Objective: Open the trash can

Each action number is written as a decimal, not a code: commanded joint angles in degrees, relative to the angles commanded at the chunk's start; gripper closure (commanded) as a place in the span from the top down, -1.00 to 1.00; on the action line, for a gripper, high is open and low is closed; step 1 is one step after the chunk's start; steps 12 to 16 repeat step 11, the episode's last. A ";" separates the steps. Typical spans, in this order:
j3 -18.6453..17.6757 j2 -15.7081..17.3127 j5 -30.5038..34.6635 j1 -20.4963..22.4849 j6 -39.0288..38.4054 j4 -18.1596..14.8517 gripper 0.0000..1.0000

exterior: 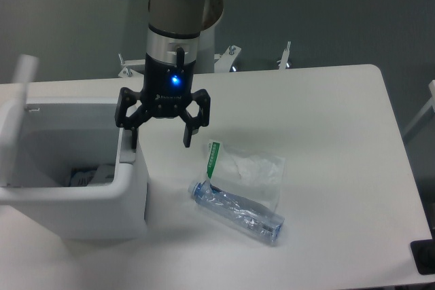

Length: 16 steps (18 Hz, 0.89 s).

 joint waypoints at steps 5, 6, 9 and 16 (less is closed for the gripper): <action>4.04 -0.09 0.70 3.24 0.26 0.00 1.00; 4.83 -0.17 0.96 3.51 0.27 0.00 1.00; 6.24 -0.17 2.37 6.06 0.44 0.35 1.00; 6.51 -0.17 2.90 7.03 2.27 0.26 1.00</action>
